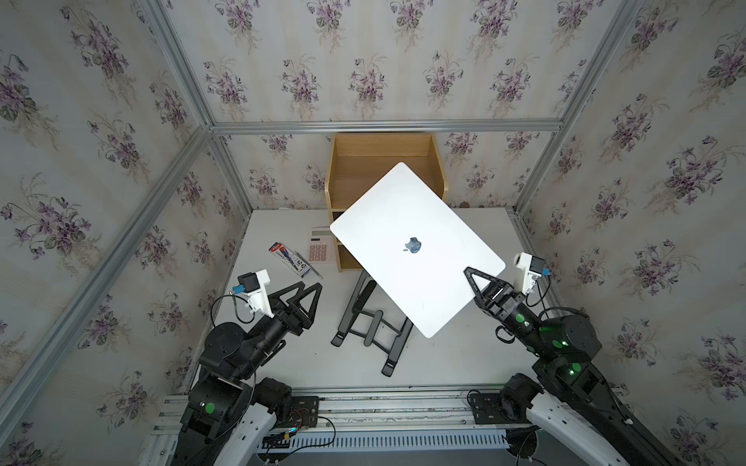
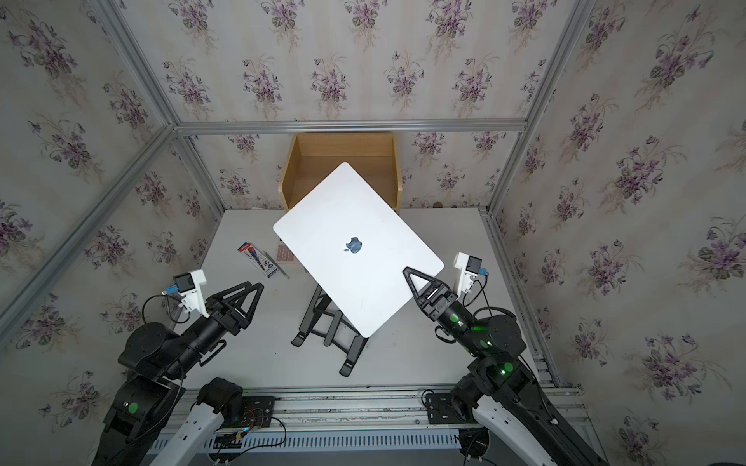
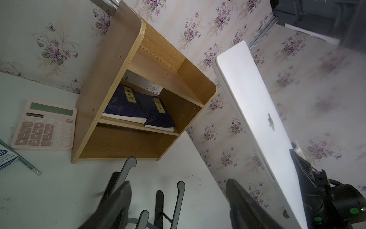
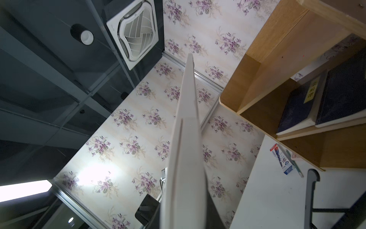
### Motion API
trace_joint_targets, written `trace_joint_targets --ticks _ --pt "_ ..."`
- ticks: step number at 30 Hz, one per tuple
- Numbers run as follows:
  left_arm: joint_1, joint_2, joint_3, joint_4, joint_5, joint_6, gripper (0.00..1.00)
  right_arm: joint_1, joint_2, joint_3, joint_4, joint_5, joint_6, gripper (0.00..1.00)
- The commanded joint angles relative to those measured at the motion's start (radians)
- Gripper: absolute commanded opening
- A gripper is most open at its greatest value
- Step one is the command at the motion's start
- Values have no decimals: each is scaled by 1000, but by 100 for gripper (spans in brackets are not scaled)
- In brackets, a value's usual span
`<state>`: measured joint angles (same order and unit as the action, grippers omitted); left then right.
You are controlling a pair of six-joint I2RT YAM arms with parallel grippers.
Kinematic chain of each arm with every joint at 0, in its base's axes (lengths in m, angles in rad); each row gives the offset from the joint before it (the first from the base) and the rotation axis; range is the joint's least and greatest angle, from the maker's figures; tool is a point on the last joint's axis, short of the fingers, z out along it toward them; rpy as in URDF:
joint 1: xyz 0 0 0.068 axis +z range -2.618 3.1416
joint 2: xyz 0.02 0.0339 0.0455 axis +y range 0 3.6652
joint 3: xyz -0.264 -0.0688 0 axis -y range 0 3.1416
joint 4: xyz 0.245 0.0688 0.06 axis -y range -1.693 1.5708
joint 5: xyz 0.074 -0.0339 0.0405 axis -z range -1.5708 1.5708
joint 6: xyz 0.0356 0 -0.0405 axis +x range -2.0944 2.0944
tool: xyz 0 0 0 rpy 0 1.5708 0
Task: Close the laptop lid and set it aside
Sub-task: Place the laptop on the shelf.
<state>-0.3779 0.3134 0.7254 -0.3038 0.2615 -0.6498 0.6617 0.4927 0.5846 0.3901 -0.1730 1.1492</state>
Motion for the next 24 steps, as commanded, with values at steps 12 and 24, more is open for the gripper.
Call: trace_joint_targets --ticks 12,24 --pt "0 34 41 18 -66 -46 76 46 448 73 860 375 215 0" --pt "1 42 48 -62 -149 -29 76 237 727 256 841 691 206 0"
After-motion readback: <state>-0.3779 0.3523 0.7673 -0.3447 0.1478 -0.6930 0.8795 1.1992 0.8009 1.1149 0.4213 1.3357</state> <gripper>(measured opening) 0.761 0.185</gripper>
